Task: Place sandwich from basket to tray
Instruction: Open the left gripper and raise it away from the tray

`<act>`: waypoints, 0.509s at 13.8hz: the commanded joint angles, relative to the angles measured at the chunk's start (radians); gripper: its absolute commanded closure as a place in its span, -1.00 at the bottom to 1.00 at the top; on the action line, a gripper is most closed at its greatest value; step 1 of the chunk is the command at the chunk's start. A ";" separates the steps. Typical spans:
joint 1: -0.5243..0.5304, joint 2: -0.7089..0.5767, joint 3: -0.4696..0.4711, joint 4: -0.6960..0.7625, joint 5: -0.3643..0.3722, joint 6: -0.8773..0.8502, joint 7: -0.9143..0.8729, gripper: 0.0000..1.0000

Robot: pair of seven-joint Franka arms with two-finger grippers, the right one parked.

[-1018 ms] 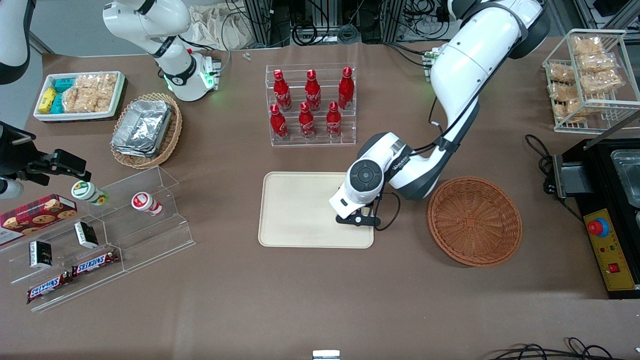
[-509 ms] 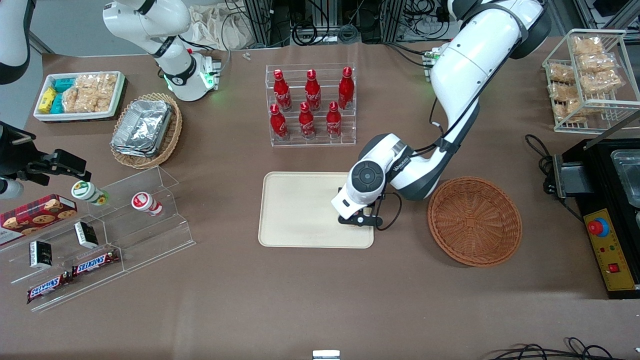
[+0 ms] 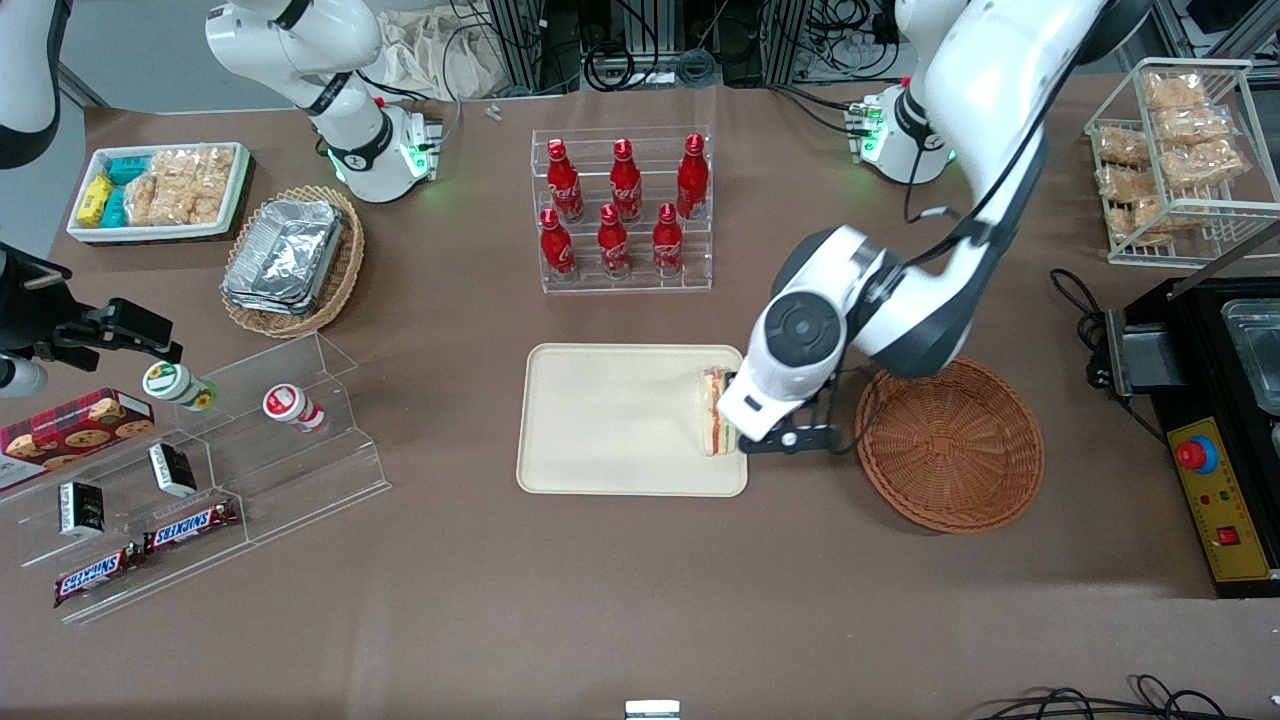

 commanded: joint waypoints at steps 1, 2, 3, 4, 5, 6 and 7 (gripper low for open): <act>0.061 -0.089 -0.004 -0.031 -0.026 -0.038 -0.004 -1.00; 0.100 -0.109 -0.005 -0.028 -0.029 -0.052 -0.003 -1.00; 0.133 -0.130 -0.007 -0.028 -0.037 -0.052 -0.003 -1.00; 0.156 -0.161 -0.004 -0.028 -0.075 -0.054 -0.001 -1.00; 0.162 -0.195 0.006 -0.031 -0.104 -0.058 0.003 -1.00; 0.156 -0.224 0.062 -0.037 -0.109 -0.063 0.041 -1.00; 0.147 -0.256 0.111 -0.043 -0.136 -0.093 0.119 -1.00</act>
